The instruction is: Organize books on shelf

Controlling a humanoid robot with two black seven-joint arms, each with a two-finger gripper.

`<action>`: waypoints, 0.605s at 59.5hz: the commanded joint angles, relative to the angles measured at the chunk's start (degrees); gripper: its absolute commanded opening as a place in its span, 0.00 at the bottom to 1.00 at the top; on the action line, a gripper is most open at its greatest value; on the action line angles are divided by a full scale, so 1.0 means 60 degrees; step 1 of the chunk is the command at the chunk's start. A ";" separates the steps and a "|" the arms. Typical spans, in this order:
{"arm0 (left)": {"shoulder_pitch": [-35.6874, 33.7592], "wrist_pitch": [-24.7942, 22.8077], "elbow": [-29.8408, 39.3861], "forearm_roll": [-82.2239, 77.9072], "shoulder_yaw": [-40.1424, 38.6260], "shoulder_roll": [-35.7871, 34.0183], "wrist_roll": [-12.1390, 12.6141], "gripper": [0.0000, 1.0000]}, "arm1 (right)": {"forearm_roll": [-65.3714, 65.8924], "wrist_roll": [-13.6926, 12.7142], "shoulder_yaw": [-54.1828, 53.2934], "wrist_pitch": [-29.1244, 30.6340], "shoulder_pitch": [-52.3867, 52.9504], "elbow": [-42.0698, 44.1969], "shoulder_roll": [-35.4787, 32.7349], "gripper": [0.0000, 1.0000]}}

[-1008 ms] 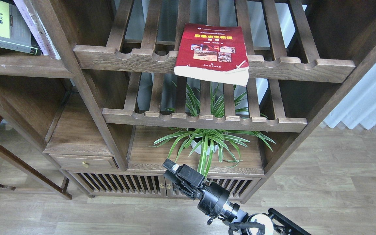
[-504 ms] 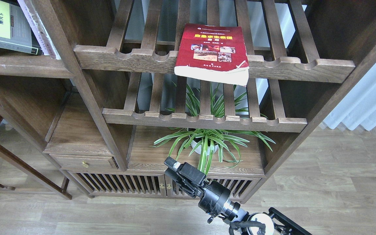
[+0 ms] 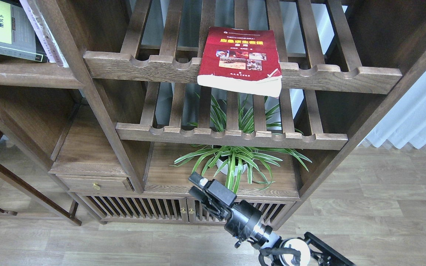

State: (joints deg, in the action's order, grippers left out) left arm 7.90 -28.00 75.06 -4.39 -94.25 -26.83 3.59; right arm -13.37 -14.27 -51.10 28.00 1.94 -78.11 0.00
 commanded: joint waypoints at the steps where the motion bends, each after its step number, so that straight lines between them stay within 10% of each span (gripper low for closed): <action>1: 0.0265 0.0000 -0.0263 -0.0001 0.0005 0.0268 -0.0028 0.95 | 0.0280 0.0151 -0.0215 0.0000 0.0014 -0.0384 0.0000 0.92; 36: 0.0544 0.0000 -0.0805 -0.0001 0.0034 0.0737 -0.0057 0.96 | 0.0925 0.1162 -0.1796 0.0000 0.2490 -0.0384 0.0000 0.88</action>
State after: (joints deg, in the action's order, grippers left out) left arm 11.30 -28.00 70.25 -4.40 -93.96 -22.42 3.25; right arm -7.85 -7.58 -60.87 28.00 16.02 -80.46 0.00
